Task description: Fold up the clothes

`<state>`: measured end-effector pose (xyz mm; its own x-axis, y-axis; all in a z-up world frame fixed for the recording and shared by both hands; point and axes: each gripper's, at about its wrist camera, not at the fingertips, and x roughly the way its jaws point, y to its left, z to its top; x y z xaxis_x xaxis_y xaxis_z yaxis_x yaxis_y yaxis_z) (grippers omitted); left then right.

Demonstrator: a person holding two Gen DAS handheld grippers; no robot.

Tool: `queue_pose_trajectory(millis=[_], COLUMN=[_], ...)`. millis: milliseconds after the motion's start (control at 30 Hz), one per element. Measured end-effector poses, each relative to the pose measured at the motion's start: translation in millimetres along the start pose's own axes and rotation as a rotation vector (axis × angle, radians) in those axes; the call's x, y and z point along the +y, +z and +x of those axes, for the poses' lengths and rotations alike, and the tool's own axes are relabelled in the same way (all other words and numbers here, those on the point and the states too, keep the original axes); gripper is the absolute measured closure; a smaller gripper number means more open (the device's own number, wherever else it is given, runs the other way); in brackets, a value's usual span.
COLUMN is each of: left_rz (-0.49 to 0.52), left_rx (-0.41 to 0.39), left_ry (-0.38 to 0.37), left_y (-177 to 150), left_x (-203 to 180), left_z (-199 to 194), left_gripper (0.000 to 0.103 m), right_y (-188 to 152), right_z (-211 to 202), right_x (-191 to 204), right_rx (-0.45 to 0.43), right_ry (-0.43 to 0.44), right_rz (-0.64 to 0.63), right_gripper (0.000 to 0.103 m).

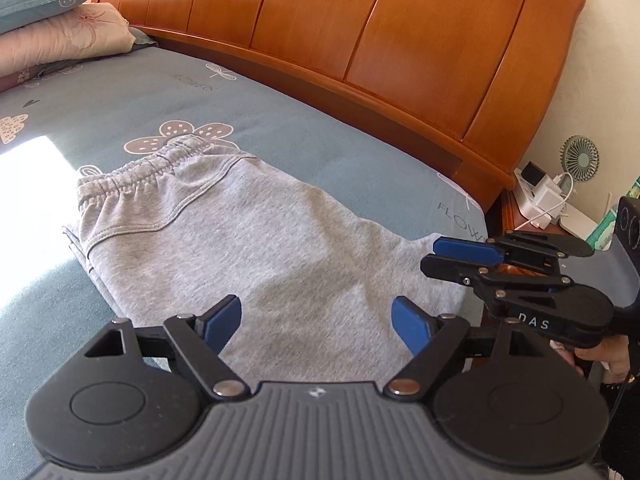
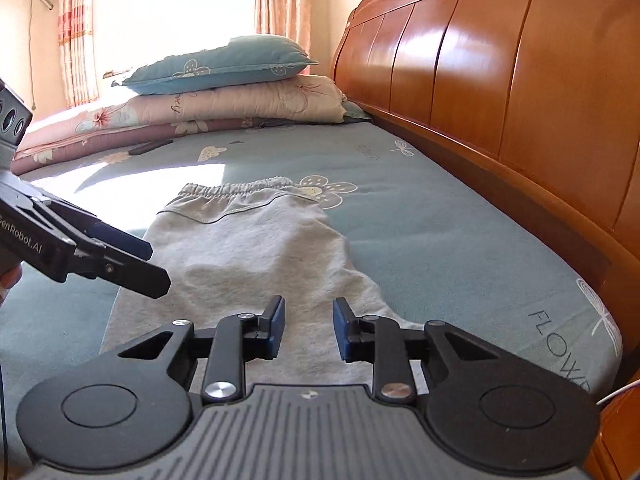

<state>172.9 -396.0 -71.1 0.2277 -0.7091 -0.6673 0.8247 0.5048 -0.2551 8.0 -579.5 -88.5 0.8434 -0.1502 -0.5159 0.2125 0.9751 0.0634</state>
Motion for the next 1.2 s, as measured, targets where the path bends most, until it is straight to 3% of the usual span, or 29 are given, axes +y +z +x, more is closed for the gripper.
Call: queue_pose_trajectory(millis=[67,200,300,400,533,633,767,833,1033,1200], left_rz=[-0.014,-0.044,-0.038,-0.022,0.02,0.055,0.002,-0.017,-0.083,0.004], left_rx=[-0.001,0.031,0.033,0.026,-0.032,-0.057,0.038,0.019,0.09,0.139], left_ry=[0.041,0.056,0.064,0.035,-0.032,-0.093,-0.087,-0.12,-0.104,-0.101], left_y=[3,-2,-11,-15,-6,5,2,-3,21,45], left_x=[8,29,39,46,49,52,70,77,73,33], left_z=[8,20,22,14,0,6,42,43,27,28], left_gripper=[0.021,0.021,0.021,0.021,0.02,0.017,0.017,0.017,0.017,0.016], right_y=[13,37,43,30,38,58,73,67,88,79], right_z=[15,57,90,133,129,122,165,191,147,86], right_x=[-6,4,20,30,30,33,47,50,36,11], right_rx=[-0.025,-0.036,0.008,0.123,0.114,0.044,0.149,0.251,0.258,0.292], right_ry=[0.012,0.055,0.075,0.028,0.031,0.049,0.004,-0.037,-0.044,-0.135], right_rz=[0.026,0.0,-0.049,-0.119,-0.121,-0.114,-0.139,-0.11,0.03,0.092], right_gripper=[0.08,0.08,0.08,0.079,0.079,0.079,0.079,0.078,0.078,0.078])
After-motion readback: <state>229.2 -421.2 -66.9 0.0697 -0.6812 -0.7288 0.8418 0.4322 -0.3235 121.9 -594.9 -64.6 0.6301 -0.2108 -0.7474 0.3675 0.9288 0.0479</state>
